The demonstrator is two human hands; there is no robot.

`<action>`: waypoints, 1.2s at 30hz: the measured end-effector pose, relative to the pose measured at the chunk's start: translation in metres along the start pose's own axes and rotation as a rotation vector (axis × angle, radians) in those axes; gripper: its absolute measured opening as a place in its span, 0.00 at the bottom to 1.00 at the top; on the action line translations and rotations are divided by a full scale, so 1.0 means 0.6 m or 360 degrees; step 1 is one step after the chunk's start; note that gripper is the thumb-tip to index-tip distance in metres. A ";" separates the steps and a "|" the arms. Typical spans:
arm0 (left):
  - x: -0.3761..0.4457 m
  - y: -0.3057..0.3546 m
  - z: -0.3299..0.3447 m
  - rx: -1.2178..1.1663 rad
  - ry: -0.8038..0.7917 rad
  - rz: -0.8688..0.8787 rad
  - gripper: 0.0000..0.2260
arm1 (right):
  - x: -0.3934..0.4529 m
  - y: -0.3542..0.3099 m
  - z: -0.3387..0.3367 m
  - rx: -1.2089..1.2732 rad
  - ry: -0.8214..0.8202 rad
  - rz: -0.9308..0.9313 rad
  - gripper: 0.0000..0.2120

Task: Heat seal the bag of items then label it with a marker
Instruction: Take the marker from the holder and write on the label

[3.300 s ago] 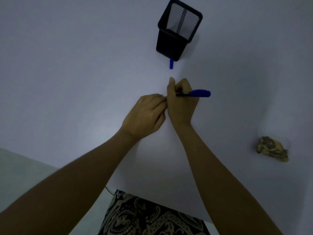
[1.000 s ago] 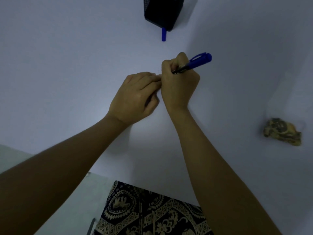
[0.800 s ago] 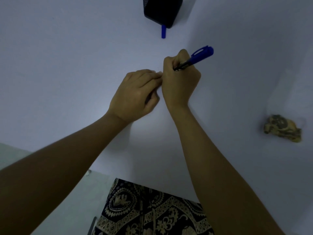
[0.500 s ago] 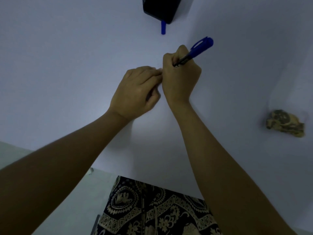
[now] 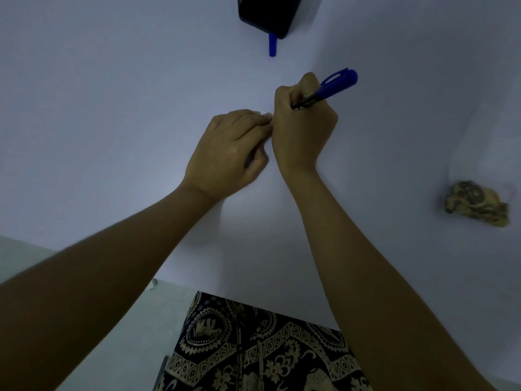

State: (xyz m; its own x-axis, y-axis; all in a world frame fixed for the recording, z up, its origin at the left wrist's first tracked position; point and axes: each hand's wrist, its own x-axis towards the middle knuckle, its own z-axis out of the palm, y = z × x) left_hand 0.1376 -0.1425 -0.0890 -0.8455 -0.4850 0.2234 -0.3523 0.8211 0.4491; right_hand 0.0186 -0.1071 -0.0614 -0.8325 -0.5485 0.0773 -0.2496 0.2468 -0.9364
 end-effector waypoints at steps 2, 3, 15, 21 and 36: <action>-0.001 0.000 0.001 0.0008 -0.0003 -0.0004 0.13 | 0.000 0.000 -0.001 0.0002 0.0011 0.0010 0.24; -0.001 0.000 0.000 0.0008 -0.0006 -0.0002 0.13 | 0.000 0.000 0.000 -0.0009 0.0016 0.0005 0.24; -0.006 0.002 -0.001 -0.0002 0.0030 0.0016 0.14 | -0.004 -0.001 -0.001 -0.0010 0.0067 0.0094 0.23; -0.009 0.010 0.000 0.0000 0.0035 0.0013 0.14 | 0.012 -0.004 -0.018 0.0094 0.0069 0.0407 0.20; 0.001 0.018 -0.023 -0.0121 -0.0001 -0.0037 0.13 | 0.064 -0.048 -0.094 0.0384 0.0018 0.1431 0.14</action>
State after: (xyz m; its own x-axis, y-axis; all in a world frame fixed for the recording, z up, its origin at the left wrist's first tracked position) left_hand 0.1390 -0.1378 -0.0718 -0.8378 -0.5034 0.2113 -0.3404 0.7843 0.5187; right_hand -0.0337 -0.0902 -0.0122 -0.6683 -0.2233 -0.7096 0.6000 0.4020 -0.6916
